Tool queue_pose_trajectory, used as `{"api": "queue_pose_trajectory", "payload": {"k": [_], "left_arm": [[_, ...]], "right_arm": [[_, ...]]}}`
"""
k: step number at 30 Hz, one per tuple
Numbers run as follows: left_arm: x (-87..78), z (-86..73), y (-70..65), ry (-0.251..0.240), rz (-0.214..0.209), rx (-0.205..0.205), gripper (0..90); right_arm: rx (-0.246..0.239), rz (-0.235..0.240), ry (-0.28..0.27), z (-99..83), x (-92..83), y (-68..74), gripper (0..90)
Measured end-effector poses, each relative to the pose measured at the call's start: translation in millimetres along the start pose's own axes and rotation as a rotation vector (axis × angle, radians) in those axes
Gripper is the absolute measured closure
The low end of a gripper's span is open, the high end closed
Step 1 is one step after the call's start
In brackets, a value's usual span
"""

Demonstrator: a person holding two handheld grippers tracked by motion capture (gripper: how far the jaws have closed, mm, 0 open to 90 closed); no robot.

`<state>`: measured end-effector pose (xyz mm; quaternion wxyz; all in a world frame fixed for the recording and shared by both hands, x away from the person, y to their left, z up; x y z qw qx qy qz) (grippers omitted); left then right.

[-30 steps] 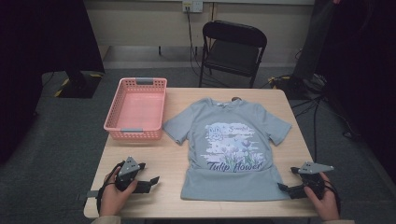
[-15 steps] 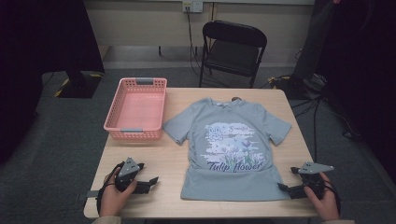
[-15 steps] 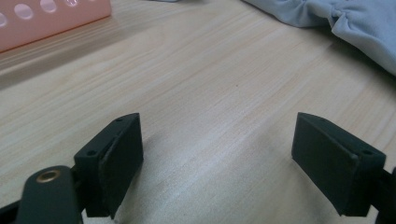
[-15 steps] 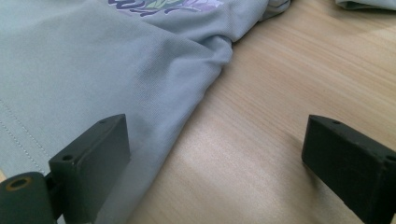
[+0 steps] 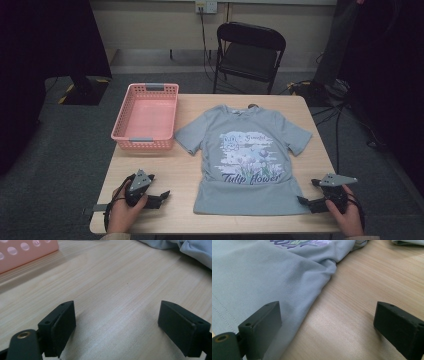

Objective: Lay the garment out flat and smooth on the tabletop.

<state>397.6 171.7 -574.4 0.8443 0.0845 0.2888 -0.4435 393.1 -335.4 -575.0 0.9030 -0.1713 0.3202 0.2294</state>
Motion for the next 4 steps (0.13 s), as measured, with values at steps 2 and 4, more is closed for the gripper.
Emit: {"api": "queue_pose_trajectory", "payload": {"k": [2, 4], "left_arm": [[0.0, 0.0, 0.0, 0.0, 0.0, 0.0, 14.3], [0.0, 0.0, 0.0, 0.0, 0.0, 0.0, 14.3]], "right_arm": [[0.0, 0.0, 0.0, 0.0, 0.0, 0.0, 6.7], [0.0, 0.0, 0.0, 0.0, 0.0, 0.0, 6.7]]}}
Point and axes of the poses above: each handheld gripper's, and its own axes: x roughly forward along the jaws, z roughly out of its top, y roughly to its left, the point moved 10 cm from there along x, roughly forward along the jaws, and after that the axes turned 13 degrees about -z, right-handed, at the moved point
